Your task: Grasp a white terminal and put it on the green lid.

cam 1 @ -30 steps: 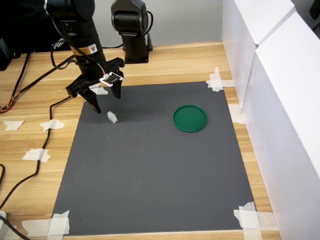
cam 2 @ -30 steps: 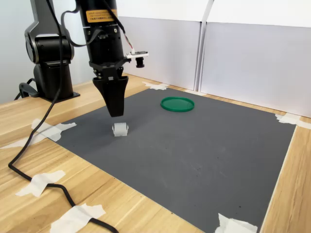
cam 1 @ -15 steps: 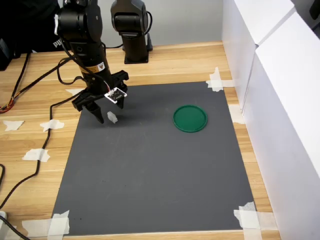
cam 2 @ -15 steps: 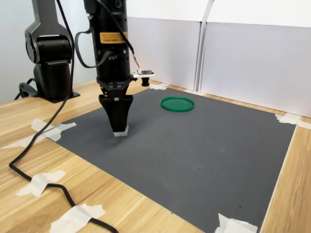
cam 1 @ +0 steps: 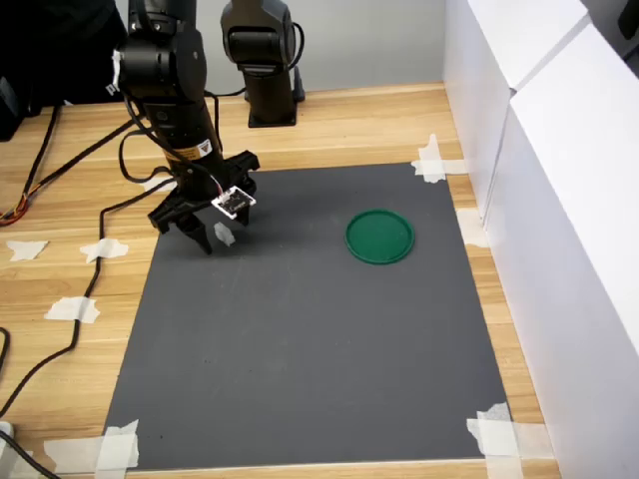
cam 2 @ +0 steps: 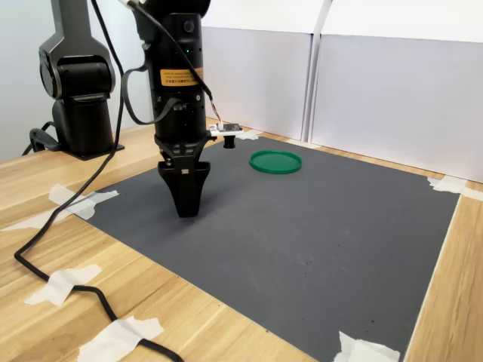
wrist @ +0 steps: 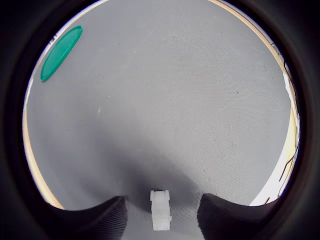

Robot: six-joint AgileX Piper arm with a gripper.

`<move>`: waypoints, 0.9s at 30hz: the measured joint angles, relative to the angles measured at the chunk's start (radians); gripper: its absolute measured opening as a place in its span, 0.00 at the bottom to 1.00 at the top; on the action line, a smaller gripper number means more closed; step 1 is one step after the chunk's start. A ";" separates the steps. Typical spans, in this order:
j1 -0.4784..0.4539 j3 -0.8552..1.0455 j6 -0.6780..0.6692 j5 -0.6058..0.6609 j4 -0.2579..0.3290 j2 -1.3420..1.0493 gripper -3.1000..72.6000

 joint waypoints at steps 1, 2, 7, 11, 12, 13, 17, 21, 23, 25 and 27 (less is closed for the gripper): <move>0.000 0.000 0.005 0.000 0.000 0.000 0.77; 0.000 0.000 0.011 -0.001 0.000 0.001 0.73; 0.000 0.000 0.032 -0.002 0.000 0.001 0.54; 0.000 0.000 0.047 -0.002 0.000 0.001 0.43; 0.000 0.000 0.052 -0.001 0.000 0.001 0.40; 0.000 0.000 0.058 0.001 0.000 0.001 0.38; 0.000 0.000 0.092 0.015 0.000 0.001 0.27; 0.000 0.000 0.124 0.024 0.000 0.001 0.18; 0.000 0.000 0.135 0.025 0.000 0.001 0.16; 0.000 0.000 0.140 0.029 0.000 0.001 0.16; 0.000 0.000 0.144 0.047 0.000 0.001 0.16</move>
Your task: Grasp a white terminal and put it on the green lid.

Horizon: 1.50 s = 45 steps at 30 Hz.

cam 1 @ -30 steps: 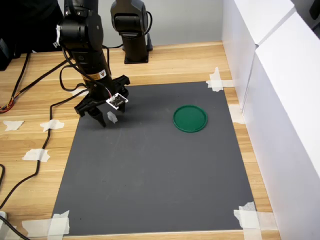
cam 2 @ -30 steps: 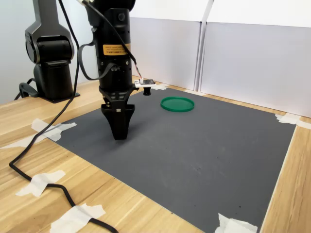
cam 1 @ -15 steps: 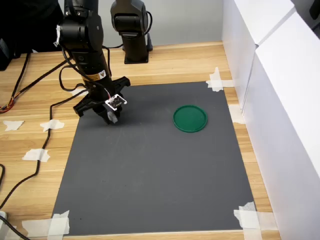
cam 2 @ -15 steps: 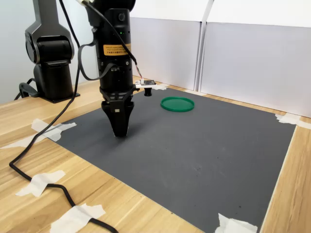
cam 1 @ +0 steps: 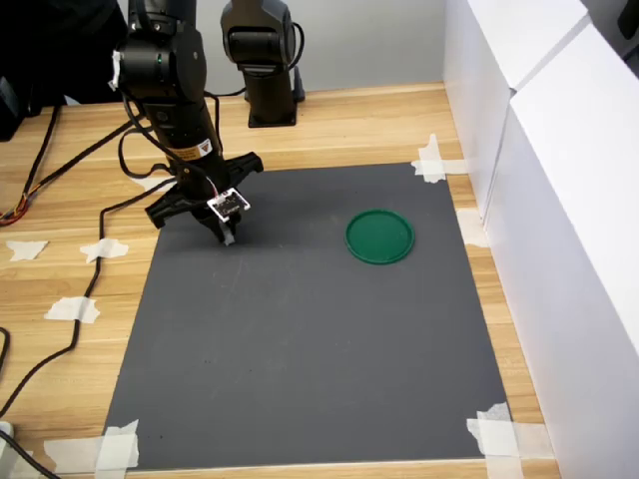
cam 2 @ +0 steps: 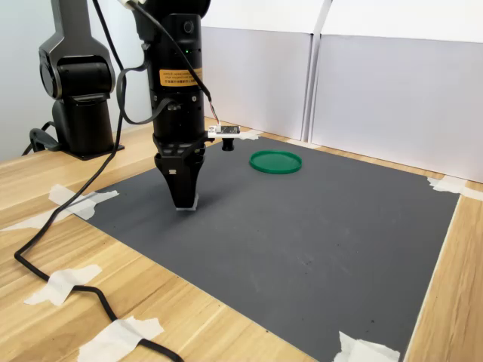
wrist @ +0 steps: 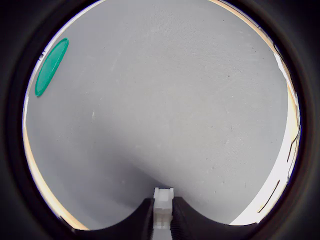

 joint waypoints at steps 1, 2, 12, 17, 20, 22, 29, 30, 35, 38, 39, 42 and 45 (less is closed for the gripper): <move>0.000 0.000 0.001 0.011 0.007 -0.001 0.16; 0.000 0.000 0.003 0.025 0.007 -0.005 0.16; 0.006 -0.100 0.003 0.176 0.102 -0.162 0.16; 0.104 -0.190 -0.001 0.293 0.107 -0.205 0.16; 0.193 -0.223 0.005 0.343 0.105 -0.207 0.16; 0.256 -0.235 0.019 0.355 0.104 -0.207 0.16; 0.465 -0.238 0.099 0.354 0.104 -0.189 0.16; 0.493 -0.238 0.116 0.353 0.104 -0.180 0.16; 0.609 -0.240 0.201 0.333 0.100 -0.119 0.16; 0.658 -0.242 0.242 0.306 0.077 -0.074 0.16; 0.670 -0.243 0.254 0.293 0.067 -0.058 0.16; 0.688 -0.243 0.284 0.257 0.032 -0.010 0.16; 0.688 -0.244 0.303 0.221 -0.007 0.027 0.16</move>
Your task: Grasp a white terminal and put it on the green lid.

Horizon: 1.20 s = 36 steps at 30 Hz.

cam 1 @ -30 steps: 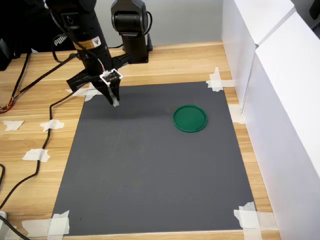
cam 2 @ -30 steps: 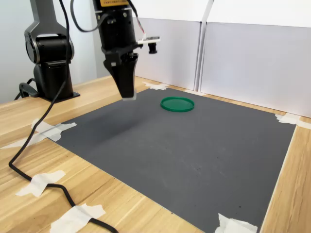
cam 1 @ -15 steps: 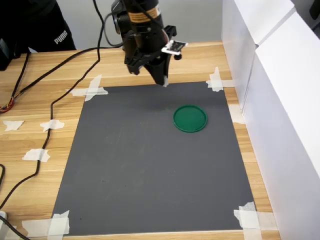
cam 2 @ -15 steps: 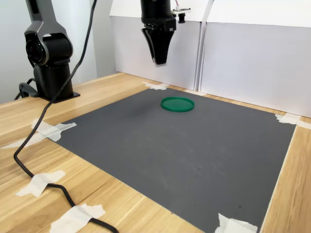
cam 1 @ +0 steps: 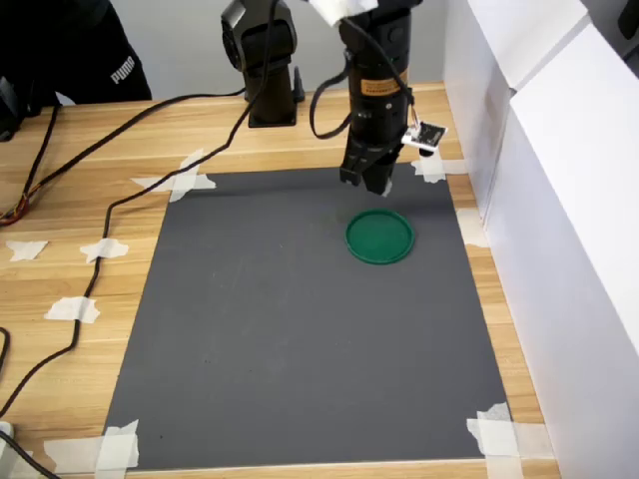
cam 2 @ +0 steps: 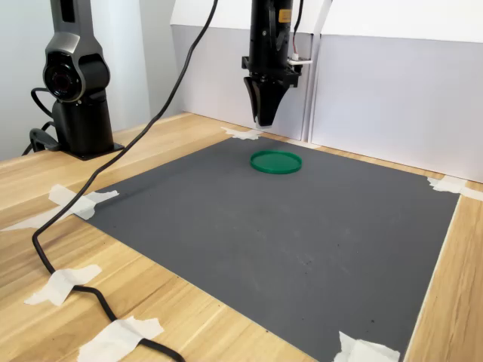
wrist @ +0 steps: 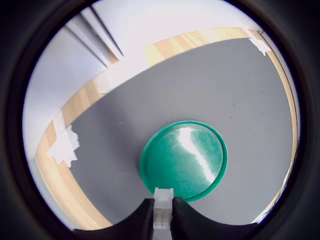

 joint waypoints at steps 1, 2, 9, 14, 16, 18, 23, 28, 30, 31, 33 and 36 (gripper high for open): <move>0.000 0.000 0.001 -0.010 -0.008 0.008 0.16; 0.000 0.000 0.003 -0.021 -0.018 0.017 0.16; 0.000 -0.001 0.003 -0.078 -0.027 0.062 0.16; 0.000 -0.001 0.008 -0.105 -0.036 0.089 0.16; 0.000 -0.001 0.020 -0.110 -0.030 0.095 0.19; 0.000 -0.001 0.026 -0.112 -0.022 0.095 0.23; 0.000 -0.001 0.030 -0.103 -0.019 0.095 0.47; 0.000 -0.001 0.044 -0.087 -0.016 0.070 0.74; 0.000 -0.001 0.045 -0.087 -0.011 0.031 0.80; 0.000 -0.001 0.045 -0.087 -0.009 0.006 0.81; 0.000 -0.001 0.045 -0.086 -0.009 -0.045 0.82; 0.000 -0.001 0.046 -0.080 -0.017 -0.141 0.78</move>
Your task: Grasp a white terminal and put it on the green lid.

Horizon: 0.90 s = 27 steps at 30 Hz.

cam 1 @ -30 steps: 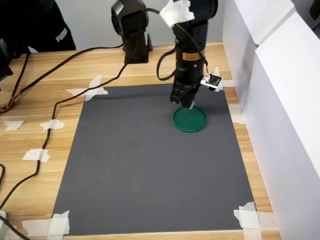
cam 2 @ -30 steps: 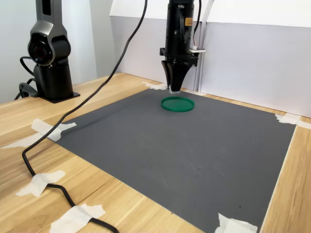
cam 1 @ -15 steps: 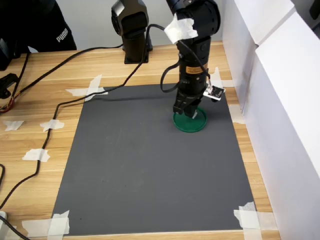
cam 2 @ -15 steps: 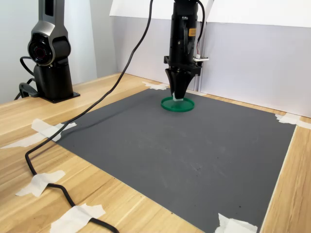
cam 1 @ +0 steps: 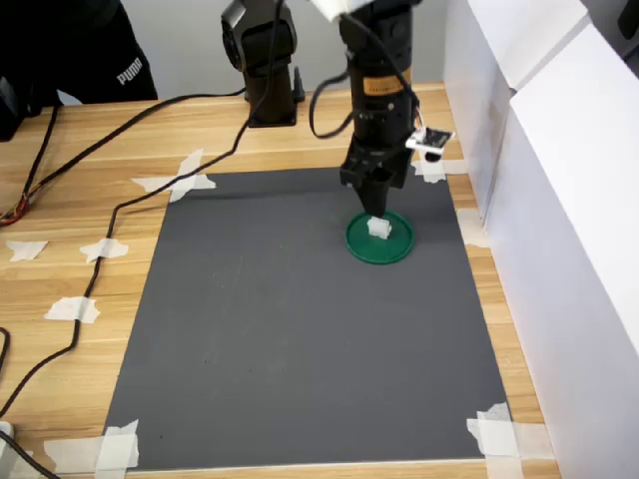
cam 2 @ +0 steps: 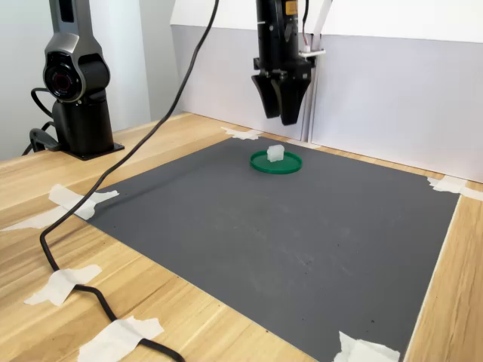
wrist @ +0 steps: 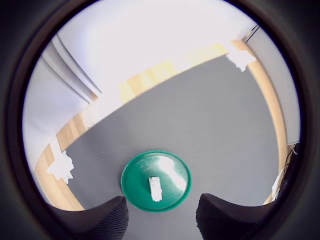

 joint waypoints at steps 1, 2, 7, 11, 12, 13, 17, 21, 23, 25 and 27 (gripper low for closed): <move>0.000 0.000 0.003 0.002 -0.003 -0.034 0.75; 0.000 0.000 0.007 0.006 -0.006 -0.068 0.70; -0.031 0.000 0.056 0.021 0.014 -0.234 0.33; -0.143 0.010 0.094 0.024 0.071 -0.358 0.08; -0.173 0.019 0.095 0.024 0.076 -0.392 0.06; -0.200 0.032 0.095 0.020 0.078 -0.426 0.04; -0.298 0.107 0.035 -0.031 0.086 -0.559 0.02; -0.392 0.220 -0.024 -0.118 0.094 -0.679 0.02; -0.433 0.287 -0.028 -0.179 0.103 -0.733 0.02; -0.464 0.354 -0.026 -0.245 0.121 -0.776 0.02; -0.481 0.417 0.002 -0.308 0.140 -0.807 0.02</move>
